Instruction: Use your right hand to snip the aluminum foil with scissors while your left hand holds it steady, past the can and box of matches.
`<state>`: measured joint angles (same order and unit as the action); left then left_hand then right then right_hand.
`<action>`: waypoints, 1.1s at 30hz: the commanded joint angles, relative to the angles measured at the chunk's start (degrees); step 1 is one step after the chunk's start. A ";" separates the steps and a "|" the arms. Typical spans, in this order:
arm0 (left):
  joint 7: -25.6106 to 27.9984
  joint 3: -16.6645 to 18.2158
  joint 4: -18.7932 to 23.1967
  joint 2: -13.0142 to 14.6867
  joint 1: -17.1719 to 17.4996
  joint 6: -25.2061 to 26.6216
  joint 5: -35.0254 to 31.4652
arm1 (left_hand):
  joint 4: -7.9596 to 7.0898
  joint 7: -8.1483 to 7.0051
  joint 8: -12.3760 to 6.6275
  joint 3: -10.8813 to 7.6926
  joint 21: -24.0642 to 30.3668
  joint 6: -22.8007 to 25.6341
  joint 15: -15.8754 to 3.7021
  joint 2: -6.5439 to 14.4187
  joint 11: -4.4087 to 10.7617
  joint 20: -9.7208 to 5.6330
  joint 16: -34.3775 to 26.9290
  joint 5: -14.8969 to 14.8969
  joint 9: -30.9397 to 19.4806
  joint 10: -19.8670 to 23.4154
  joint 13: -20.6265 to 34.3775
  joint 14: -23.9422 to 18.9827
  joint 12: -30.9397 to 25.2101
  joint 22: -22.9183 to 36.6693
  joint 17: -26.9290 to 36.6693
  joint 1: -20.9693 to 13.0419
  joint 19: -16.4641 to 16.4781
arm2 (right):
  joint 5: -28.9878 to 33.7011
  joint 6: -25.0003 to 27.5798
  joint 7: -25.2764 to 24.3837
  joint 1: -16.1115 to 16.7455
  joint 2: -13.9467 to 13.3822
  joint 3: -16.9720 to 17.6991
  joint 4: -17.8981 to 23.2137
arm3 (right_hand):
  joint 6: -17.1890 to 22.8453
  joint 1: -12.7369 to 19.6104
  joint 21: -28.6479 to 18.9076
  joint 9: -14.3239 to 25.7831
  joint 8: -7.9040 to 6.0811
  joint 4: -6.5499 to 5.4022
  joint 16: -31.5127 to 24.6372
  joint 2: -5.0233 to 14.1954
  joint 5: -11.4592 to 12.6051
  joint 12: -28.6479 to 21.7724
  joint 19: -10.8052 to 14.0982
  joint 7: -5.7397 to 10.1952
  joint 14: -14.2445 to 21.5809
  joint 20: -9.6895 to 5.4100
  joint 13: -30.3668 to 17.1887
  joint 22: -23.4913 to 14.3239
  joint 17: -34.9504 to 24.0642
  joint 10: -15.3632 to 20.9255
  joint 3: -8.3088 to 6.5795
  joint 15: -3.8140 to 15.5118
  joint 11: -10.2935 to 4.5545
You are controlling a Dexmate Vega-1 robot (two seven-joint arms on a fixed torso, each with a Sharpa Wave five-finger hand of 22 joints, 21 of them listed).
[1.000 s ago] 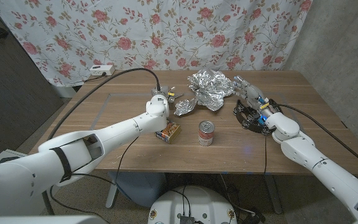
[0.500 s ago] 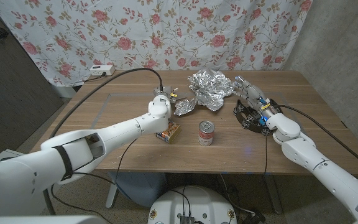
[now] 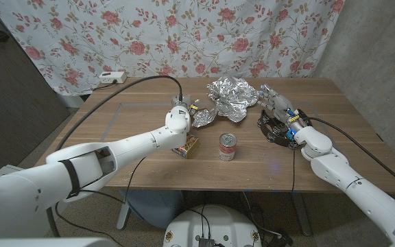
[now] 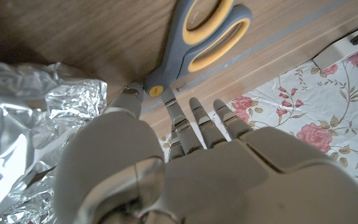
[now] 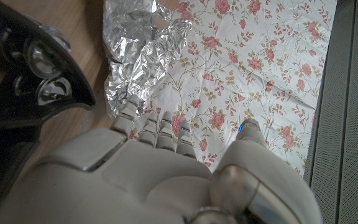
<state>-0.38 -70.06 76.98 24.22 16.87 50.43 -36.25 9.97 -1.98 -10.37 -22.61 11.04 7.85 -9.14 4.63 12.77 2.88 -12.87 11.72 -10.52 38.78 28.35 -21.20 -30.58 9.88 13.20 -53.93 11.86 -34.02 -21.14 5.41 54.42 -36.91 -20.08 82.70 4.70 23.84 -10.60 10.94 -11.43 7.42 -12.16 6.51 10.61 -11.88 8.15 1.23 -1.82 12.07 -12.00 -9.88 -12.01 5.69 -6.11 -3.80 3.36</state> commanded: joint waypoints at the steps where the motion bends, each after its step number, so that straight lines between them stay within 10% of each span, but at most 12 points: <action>1: -0.29 -1.11 0.28 0.00 0.27 1.06 -3.25 | -0.05 -0.62 -0.51 -0.40 -0.08 0.95 -0.43 0.41 -0.28 0.58 -0.78 0.62 -0.30 1.59 0.93 -1.37 -1.44 0.00 0.53 -1.05 0.19 | -0.64 -0.56 0.13 0.35 0.61 0.23 -0.44 | 0.47 -0.17 -0.36 0.14 -0.06 0.07 -0.39 0.10 0.22 -0.07 -0.36 -0.09 0.04 0.11 -0.06 -0.10 -0.12 0.24 -0.14 -0.11 -0.18; 33: 7.12 3.10 -1.10 -1.04 3.05 0.20 -3.66 | 0.21 -0.90 -1.10 0.81 0.31 7.31 -3.06 2.45 -0.17 0.12 -6.25 1.92 -0.46 6.62 9.67 -7.25 -12.45 -0.05 6.29 -8.64 2.72 | -1.16 0.23 0.17 0.14 0.33 0.62 -0.20 | 0.36 -0.20 -0.36 0.14 0.00 0.10 -0.38 0.11 0.24 -0.07 -0.38 -0.02 0.01 0.11 -0.06 -0.10 -0.09 0.25 -0.32 -0.04 -0.18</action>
<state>3.86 -68.85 76.46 23.54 18.99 51.17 -40.48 10.34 -2.97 -11.43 -22.01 11.05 14.44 -10.85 6.93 10.94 2.93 -18.47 13.37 -10.81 43.30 33.76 -26.48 -41.88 9.88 19.01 -61.57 13.87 -35.14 -21.60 5.75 54.67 -36.33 -19.59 82.25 4.70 23.84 -10.60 10.94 -11.43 7.42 -12.16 6.51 10.61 -11.88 8.15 1.23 -1.82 12.07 -12.00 -9.88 -12.01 5.69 -6.10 -3.80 3.36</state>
